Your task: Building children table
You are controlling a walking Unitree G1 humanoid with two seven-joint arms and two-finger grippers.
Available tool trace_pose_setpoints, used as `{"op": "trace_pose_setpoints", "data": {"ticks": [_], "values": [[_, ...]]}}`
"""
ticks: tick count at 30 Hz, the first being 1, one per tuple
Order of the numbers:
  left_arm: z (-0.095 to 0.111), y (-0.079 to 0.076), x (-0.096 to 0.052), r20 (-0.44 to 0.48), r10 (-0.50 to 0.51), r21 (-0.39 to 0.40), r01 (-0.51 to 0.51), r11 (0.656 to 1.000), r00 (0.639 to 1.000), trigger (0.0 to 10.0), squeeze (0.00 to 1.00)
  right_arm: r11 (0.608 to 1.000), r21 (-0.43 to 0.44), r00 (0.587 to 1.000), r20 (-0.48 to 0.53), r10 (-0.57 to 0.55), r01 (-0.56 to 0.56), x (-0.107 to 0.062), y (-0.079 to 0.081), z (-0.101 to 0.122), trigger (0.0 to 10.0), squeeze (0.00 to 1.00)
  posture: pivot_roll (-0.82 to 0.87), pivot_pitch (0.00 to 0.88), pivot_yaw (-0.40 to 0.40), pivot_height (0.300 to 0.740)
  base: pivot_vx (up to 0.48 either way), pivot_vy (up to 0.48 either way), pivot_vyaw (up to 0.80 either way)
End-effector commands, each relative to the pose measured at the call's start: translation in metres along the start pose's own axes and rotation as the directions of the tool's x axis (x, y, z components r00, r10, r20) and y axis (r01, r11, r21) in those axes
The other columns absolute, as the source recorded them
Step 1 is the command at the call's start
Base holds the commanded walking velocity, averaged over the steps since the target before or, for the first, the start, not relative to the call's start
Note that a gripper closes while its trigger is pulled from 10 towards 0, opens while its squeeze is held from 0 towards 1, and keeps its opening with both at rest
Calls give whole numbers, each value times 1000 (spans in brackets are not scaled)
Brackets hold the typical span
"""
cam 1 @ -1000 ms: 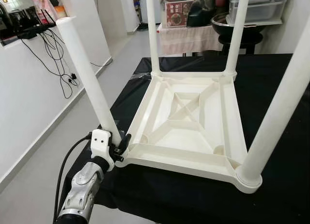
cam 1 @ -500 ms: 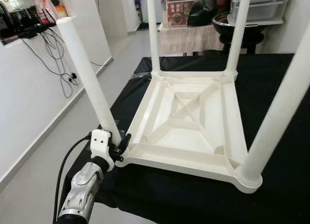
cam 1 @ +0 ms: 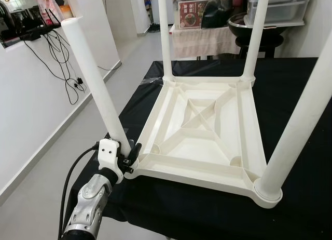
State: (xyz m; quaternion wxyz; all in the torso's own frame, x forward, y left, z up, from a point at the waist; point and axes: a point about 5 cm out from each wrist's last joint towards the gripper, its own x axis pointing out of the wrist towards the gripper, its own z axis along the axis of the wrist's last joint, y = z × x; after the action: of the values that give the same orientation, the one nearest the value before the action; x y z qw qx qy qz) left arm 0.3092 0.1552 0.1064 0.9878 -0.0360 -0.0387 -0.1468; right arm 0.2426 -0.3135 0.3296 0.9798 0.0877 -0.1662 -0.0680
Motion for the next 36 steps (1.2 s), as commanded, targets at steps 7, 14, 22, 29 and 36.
{"op": "trace_pose_setpoints", "data": {"ticks": [7,14,22,29,36], "values": [[-14,4,-6,-65,33,-3,-33,999,997,10000,0,999,33,998,-52,-26,28,14,12,-12,10000,0,-216,62,64,740,0,0,0],[-13,3,-6,-60,39,-3,-40,999,997,10000,0,1000,29,998,-59,6,-5,20,21,-12,10000,0,-213,61,63,740,0,0,0],[-13,4,-6,-57,42,-2,-42,999,998,10000,0,1000,22,999,-53,5,-4,25,23,-9,10000,0,-206,60,60,740,0,0,0],[-12,4,-6,-50,42,1,-42,999,998,10000,0,1000,-5,1000,-21,-1,0,31,20,3,10000,0,-198,58,62,740,0,0,0],[-12,2,-7,-47,44,5,-43,999,998,10000,0,999,-22,1000,7,26,-26,44,24,14,10000,0,-185,54,50,740,0,0,0]]}}
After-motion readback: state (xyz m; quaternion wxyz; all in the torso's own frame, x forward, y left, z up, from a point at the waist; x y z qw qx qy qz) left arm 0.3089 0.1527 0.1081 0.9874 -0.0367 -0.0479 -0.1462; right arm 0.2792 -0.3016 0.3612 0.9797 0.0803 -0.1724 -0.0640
